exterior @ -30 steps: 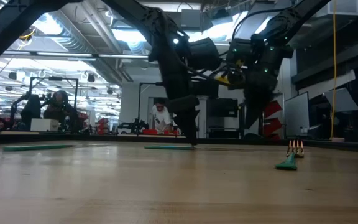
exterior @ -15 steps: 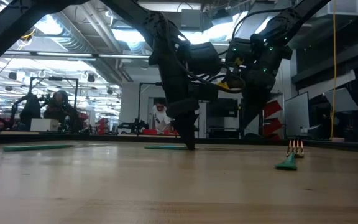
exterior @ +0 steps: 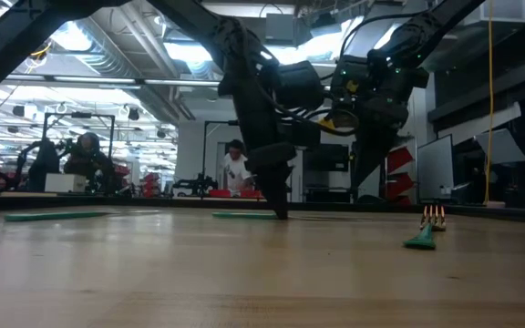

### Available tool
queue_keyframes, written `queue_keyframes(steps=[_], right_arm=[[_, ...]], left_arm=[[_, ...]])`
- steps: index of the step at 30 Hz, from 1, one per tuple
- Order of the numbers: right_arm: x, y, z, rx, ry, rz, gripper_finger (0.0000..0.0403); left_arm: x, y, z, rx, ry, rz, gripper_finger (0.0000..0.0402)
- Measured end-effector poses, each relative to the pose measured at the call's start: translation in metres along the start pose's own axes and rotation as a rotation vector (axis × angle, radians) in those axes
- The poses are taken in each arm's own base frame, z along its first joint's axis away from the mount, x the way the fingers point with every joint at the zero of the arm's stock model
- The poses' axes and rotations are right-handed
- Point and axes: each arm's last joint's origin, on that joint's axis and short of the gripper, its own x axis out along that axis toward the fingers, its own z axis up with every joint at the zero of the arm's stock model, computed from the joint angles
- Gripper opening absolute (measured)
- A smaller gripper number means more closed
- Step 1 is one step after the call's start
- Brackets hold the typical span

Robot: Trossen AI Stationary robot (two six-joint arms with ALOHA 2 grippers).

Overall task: Sort silverware
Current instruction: Put the top right table knife into the utensil organizer

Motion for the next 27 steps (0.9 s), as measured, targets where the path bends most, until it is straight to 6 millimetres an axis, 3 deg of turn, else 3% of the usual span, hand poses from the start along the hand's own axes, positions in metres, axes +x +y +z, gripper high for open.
queue_keyframes(steps=[6, 14, 23, 27], right_arm=[[0.0, 0.0, -0.001, -0.017, 0.008, -0.012, 0.0069], [-0.001, -0.005, -0.006, -0.003, 0.089, -0.19, 0.0069], [0.0, 0.001, -0.007, 0.009, 0.064, 0.017, 0.0069], [0.0, 0.002, -0.006, 0.005, 0.062, 0.02, 0.0069]], left_arm=[[0.0, -0.001, 0.006, -0.032, -0.054, 0.051, 0.0019], [0.0, -0.017, 0.008, 0.051, -0.041, 0.218, 0.0024], [0.0, -0.032, 0.011, 0.081, -0.061, 0.413, 0.0014], [0.001, -0.038, 0.013, 0.091, -0.08, 0.421, 0.0004]])
